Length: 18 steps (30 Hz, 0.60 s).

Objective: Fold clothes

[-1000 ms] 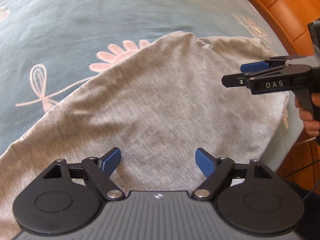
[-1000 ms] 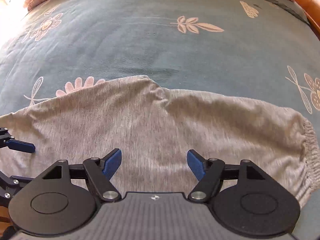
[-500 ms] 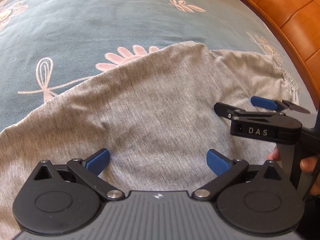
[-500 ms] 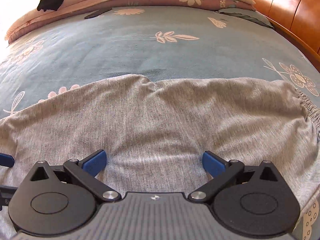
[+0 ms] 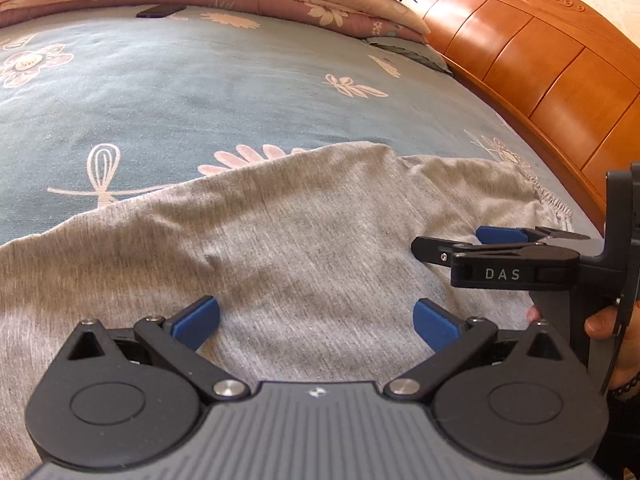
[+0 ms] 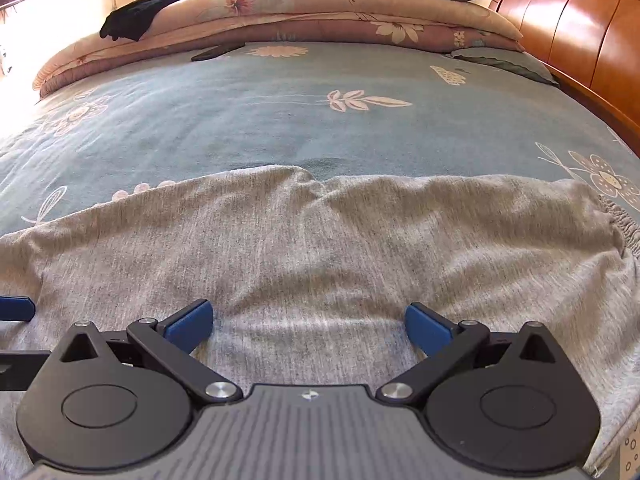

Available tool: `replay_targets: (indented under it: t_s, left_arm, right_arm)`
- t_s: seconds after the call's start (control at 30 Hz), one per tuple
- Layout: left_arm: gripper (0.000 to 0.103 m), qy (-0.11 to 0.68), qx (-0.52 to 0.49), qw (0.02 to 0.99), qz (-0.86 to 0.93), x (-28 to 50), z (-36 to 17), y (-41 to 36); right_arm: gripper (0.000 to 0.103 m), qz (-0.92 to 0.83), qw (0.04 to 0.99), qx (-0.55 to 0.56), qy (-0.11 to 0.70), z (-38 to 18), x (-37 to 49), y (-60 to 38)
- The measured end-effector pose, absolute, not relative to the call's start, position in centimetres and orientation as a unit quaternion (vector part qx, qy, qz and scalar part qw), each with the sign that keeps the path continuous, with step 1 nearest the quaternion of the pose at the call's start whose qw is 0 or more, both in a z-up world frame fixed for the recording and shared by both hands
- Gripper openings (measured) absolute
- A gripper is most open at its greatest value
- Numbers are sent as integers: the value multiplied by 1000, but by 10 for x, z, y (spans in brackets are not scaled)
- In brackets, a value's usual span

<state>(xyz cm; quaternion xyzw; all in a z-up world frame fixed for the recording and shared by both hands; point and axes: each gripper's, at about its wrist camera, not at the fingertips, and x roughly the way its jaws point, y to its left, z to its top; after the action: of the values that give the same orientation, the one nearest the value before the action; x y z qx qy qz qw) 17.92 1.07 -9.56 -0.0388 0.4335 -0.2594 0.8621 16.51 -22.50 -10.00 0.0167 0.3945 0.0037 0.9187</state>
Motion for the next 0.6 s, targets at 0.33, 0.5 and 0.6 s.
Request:
replay_targets:
  t_s: [0.33,0.5,0.6]
  left_arm:
    - [102,433,-166,864,-198,142,-50,61]
    - [102,469,-172,854,-144,141,-87,54]
    - [102,449,-199,861,-131,129,-94,62]
  right_arm:
    - [103,44,922,165,347,-68,119,-269]
    - [103,28,915,137,378,-95,121,-257]
    - [103,19,918,120,378,-96,123,-250]
